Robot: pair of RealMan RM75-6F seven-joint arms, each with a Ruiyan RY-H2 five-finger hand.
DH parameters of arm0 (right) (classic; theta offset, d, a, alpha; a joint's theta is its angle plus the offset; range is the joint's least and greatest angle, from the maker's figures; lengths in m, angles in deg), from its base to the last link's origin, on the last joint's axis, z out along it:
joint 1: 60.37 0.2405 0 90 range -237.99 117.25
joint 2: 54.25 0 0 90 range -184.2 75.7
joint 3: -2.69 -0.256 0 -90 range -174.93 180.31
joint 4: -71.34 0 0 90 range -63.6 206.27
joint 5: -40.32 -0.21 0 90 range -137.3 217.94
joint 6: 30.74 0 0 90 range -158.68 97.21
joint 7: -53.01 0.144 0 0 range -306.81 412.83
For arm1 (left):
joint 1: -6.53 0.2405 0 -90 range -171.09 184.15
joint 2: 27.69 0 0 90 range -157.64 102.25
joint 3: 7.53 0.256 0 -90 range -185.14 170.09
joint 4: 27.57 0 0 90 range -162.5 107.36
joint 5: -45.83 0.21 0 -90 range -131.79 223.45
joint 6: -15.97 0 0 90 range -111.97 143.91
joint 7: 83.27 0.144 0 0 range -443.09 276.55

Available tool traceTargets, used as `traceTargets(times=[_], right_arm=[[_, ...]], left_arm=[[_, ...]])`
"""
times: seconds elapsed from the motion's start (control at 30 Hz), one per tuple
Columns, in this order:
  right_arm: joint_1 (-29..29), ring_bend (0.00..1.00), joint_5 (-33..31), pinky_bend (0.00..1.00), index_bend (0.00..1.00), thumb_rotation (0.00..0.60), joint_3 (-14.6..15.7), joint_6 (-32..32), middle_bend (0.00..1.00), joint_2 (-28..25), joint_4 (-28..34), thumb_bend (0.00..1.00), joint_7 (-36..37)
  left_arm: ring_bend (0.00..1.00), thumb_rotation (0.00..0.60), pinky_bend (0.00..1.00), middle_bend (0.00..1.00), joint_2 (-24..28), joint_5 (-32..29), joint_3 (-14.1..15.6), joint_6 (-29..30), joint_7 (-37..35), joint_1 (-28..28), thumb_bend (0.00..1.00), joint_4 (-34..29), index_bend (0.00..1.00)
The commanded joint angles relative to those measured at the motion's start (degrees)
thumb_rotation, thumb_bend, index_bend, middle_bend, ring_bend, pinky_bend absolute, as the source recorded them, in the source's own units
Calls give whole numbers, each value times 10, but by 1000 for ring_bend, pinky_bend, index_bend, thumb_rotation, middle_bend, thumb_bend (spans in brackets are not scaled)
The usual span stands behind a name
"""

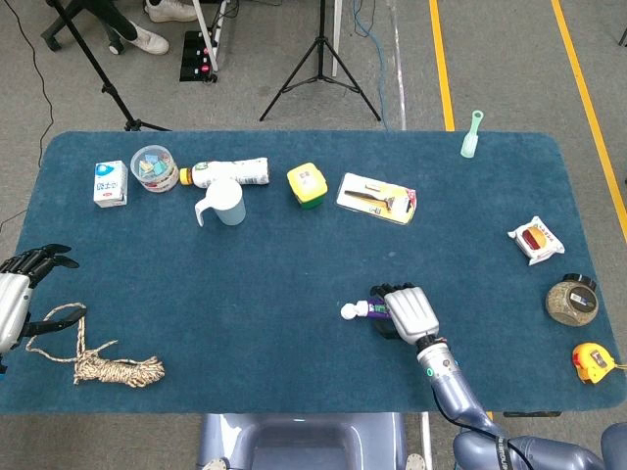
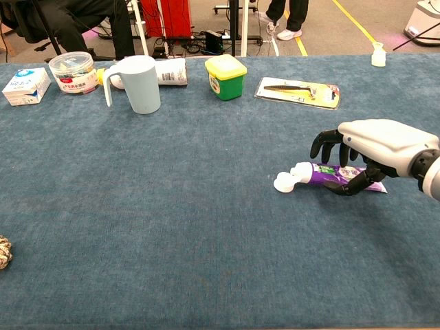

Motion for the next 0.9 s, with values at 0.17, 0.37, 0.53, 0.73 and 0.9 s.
traceTargets(times=[0.17, 0.37, 0.53, 0.73, 0.9], right_arm=[[4, 391, -6, 330, 312, 497, 1, -4, 334, 8, -13, 424, -6], [6, 391, -9, 330, 309, 498, 2, -4, 334, 9, -16, 424, -10], [8, 391, -5, 325, 296, 488, 2, 3, 333, 1, -6, 424, -20], [13, 377, -16, 313, 260, 467, 2, 0, 314, -10, 12, 423, -42], [17, 371, -33, 306, 253, 465, 3, -11, 311, -5, 8, 424, -48]], left_arm=[[224, 600, 273, 250, -1, -4, -1, -1, -5, 0, 112, 5, 339], [224, 600, 273, 250, -2, -6, -2, 1, -7, 1, 112, 6, 339], [224, 600, 273, 250, -3, -6, -3, 2, -7, 0, 112, 5, 339], [224, 600, 273, 250, -5, -5, -3, 1, -8, 0, 112, 6, 339], [224, 600, 272, 250, -5, -8, -3, 3, -11, 2, 112, 9, 339]])
